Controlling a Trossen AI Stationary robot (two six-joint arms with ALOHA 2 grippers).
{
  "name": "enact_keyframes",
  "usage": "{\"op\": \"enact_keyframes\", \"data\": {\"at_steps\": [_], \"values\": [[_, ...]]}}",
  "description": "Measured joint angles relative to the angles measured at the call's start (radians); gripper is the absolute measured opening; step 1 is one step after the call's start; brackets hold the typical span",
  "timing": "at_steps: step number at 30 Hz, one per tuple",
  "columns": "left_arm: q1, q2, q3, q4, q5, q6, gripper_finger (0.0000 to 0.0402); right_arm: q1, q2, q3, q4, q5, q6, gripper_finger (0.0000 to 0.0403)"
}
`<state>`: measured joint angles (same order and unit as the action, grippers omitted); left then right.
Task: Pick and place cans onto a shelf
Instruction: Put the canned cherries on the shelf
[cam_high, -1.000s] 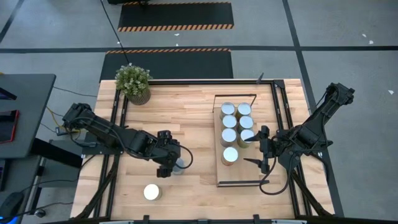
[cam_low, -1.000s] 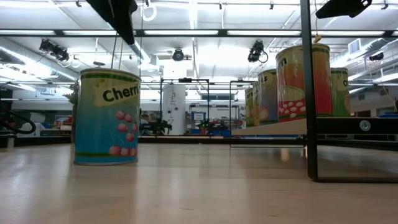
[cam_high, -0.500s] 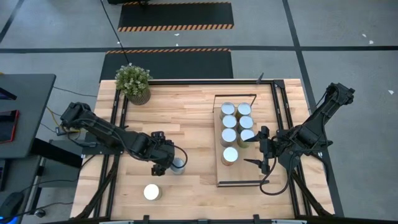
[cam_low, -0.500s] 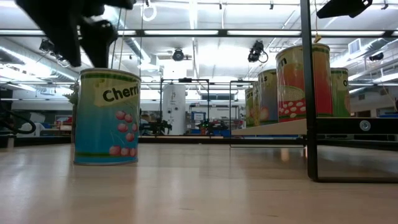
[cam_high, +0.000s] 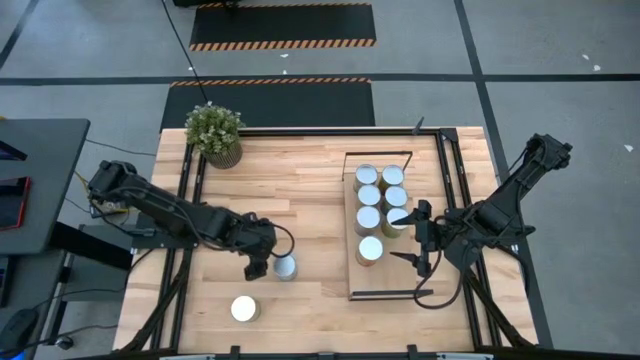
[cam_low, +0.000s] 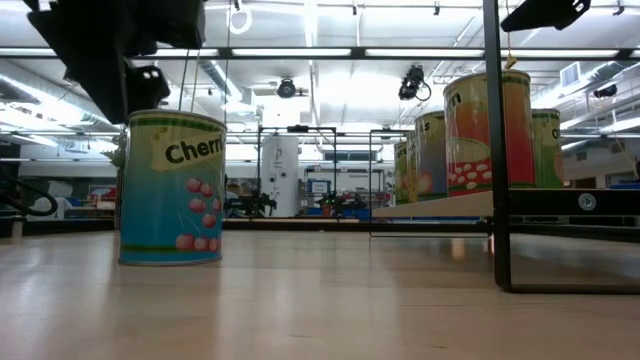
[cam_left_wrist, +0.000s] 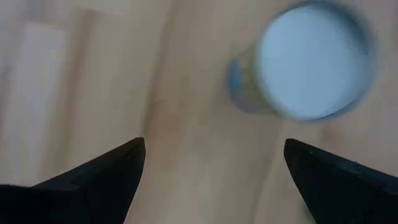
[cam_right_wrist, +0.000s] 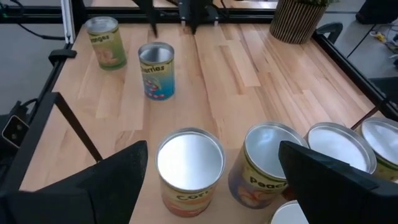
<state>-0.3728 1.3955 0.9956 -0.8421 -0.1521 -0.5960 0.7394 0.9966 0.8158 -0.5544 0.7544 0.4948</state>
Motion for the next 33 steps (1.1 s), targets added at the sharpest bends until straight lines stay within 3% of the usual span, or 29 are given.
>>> {"op": "enact_keyframes", "data": {"at_steps": [4, 9, 18, 24, 33], "values": [[0.005, 0.0, -0.052, 0.122, 0.074, -0.006, 0.0389, -0.005, 0.0, 0.0, 0.002, -0.015, 0.0, 0.0371], [-0.002, 0.029, -0.101, 0.19, 0.077, -0.024, 0.0389, -0.004, 0.0, 0.0, 0.008, -0.02, -0.002, 0.0371], [-0.03, 0.218, -0.082, 0.414, 0.076, 0.078, 0.0389, -0.004, 0.0, 0.0, 0.016, -0.018, -0.003, 0.0371], [-0.029, 0.248, -0.076, 0.473, 0.086, 0.093, 0.0388, -0.004, 0.0, 0.0, 0.021, -0.018, -0.003, 0.0371], [-0.028, 0.248, -0.068, 0.488, 0.086, 0.06, 0.032, -0.005, 0.0, 0.0, 0.039, -0.014, -0.02, 0.0371]]}}
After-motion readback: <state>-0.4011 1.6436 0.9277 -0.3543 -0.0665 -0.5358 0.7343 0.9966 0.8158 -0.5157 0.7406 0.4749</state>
